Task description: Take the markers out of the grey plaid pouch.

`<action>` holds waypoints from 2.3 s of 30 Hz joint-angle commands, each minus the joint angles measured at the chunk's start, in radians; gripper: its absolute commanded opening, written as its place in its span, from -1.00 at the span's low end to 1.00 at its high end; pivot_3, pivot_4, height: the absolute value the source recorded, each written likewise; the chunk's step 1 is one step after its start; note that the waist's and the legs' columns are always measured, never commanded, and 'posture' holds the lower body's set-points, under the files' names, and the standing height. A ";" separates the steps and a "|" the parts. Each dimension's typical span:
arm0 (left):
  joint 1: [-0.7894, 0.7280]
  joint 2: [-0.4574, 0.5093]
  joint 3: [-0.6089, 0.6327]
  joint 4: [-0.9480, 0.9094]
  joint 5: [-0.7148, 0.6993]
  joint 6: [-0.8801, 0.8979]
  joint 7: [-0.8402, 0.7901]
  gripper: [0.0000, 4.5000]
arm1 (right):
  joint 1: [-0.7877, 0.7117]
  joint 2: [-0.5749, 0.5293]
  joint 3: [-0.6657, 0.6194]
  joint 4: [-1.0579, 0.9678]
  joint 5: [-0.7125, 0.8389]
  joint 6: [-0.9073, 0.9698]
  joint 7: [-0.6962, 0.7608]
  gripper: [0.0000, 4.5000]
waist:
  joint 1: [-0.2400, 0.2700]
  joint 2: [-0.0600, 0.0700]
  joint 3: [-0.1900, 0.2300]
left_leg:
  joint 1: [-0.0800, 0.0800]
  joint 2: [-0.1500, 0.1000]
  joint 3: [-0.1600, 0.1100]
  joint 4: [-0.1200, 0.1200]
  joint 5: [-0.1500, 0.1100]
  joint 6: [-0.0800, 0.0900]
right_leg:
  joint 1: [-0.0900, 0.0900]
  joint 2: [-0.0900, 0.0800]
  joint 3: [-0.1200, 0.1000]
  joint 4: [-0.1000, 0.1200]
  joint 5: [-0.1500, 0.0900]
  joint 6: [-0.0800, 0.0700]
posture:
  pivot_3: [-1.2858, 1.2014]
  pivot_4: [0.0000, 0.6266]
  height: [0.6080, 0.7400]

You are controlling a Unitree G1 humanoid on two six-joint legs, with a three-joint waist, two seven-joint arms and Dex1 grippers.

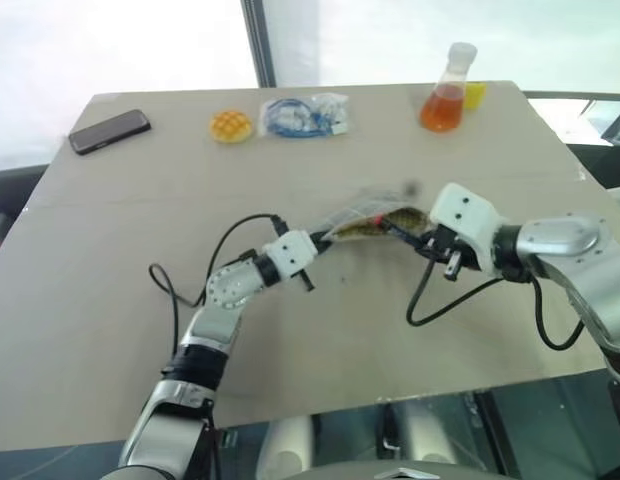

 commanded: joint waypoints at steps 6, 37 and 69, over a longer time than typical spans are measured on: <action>0.020 0.023 0.116 -0.094 -0.351 0.306 -0.199 -1.00 | 0.191 0.042 -0.038 0.383 -0.149 -0.455 -0.179 -0.39 | -0.017 0.001 0.001 | 0.003 0.001 0.002 0.001 0.000 0.000 | 0.000 0.003 0.002 0.001 -0.001 0.003 | 0.03 -0.52 1.00; 0.119 0.032 0.152 -0.325 -0.662 0.822 -0.307 -1.00 | -0.126 0.174 0.301 0.293 -0.022 -0.422 -0.088 -0.95 | -0.007 0.001 0.001 | 0.001 0.001 -0.001 0.003 0.000 0.000 | 0.000 0.006 0.005 0.001 0.000 0.001 | 0.03 -0.52 1.00; 0.159 -0.016 0.396 -0.326 -1.168 1.462 0.002 -1.00 | -0.150 0.302 0.434 0.524 -0.585 -0.947 0.023 0.23 | -0.027 0.000 0.000 | 0.004 0.001 -0.001 0.003 0.001 -0.001 | 0.002 0.007 0.008 0.003 0.002 -0.002 | 0.03 -0.52 1.00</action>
